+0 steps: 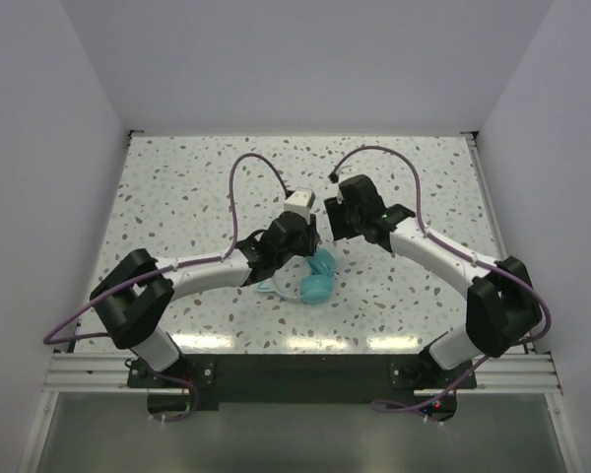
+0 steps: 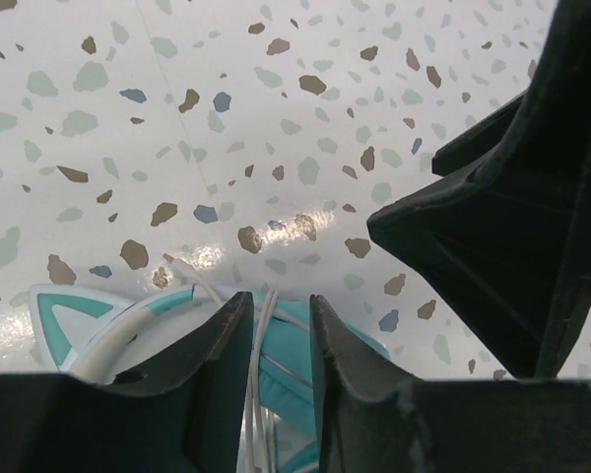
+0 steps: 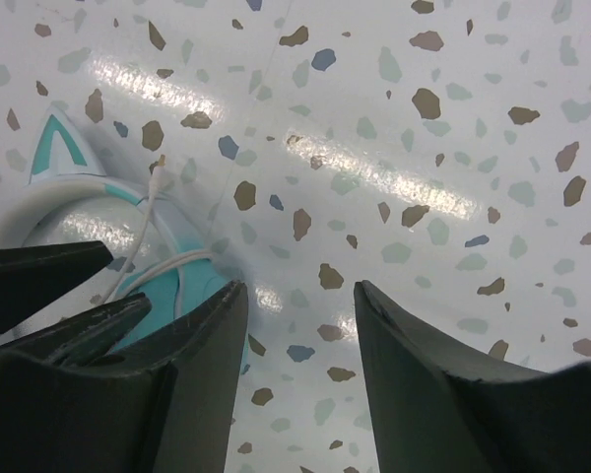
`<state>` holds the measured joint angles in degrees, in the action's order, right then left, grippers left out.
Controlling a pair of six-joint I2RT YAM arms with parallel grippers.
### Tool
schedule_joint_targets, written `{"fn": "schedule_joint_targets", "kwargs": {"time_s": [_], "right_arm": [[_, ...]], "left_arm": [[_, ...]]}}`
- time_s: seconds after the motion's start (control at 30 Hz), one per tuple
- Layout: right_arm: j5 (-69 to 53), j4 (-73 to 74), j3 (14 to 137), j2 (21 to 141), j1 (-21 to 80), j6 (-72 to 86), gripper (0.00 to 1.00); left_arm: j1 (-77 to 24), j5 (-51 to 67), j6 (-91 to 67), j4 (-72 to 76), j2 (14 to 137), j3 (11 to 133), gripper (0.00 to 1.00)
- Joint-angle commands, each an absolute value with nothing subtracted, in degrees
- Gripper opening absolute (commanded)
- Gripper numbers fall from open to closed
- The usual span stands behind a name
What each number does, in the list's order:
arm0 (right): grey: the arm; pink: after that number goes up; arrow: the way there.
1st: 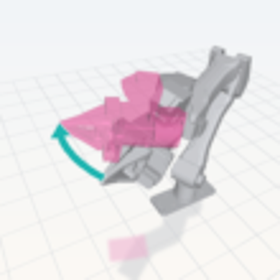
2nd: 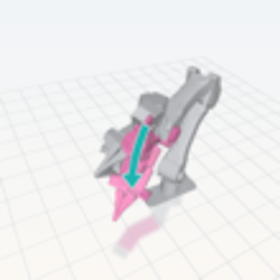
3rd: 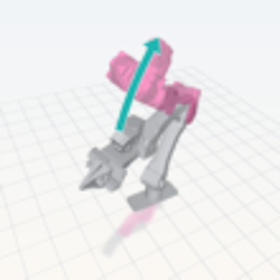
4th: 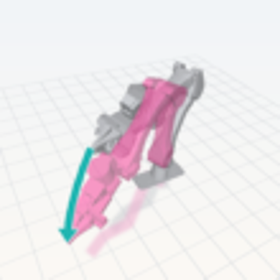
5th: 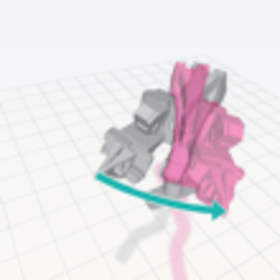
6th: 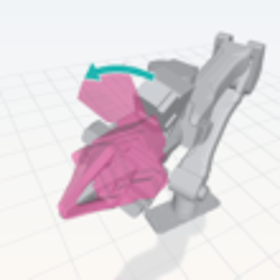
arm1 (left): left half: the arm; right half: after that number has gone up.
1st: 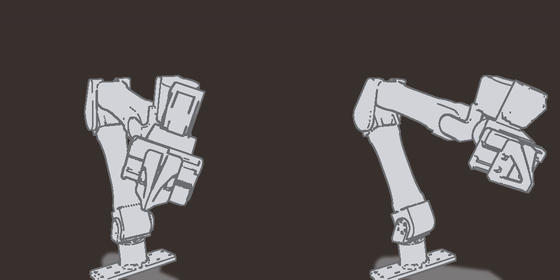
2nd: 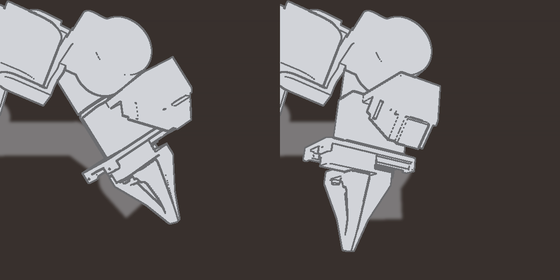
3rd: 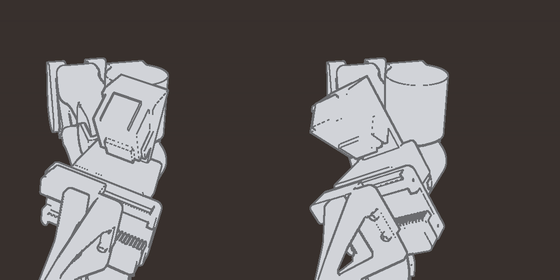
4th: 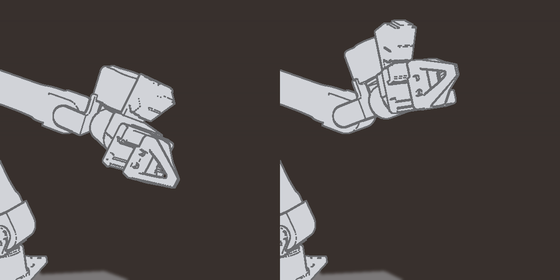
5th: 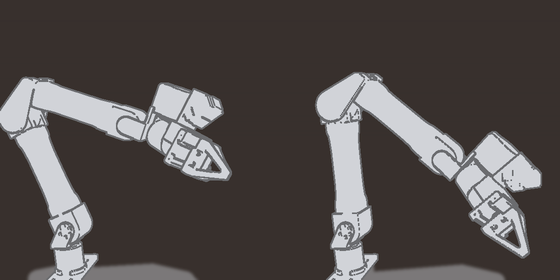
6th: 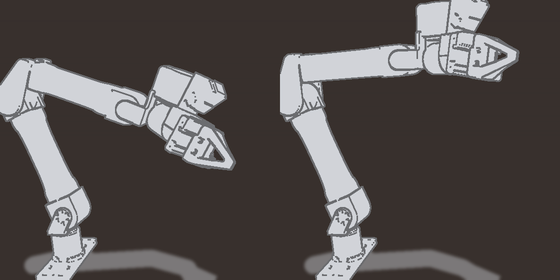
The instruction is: Wrap the headphones
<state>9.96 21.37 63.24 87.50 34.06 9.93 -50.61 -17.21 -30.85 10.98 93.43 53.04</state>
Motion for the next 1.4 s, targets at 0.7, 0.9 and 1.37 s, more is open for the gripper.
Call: {"fn": "schedule_joint_targets", "kwargs": {"time_s": [0.7, 0.9, 1.37], "right_arm": [[15.7, 26.4, 51.2, 55.8, 33.7, 18.5, 0.99], [16.9, 27.2, 46.7, 49.0, 33.7, 22.4, 0.99], [17.0, 29.4, 44.1, 46.5, 33.7, 23.0, 0.99]], "left_arm": [[-43.7, -26.9, -29.7, -22.0, 52.3, 50.0, 1.0], [-43.6, -28.1, -30.3, -23.8, 45.3, 46.2, 1.0], [-43.6, -27.7, -30.7, -24.5, 40.2, 43.3, 1.0]]}}
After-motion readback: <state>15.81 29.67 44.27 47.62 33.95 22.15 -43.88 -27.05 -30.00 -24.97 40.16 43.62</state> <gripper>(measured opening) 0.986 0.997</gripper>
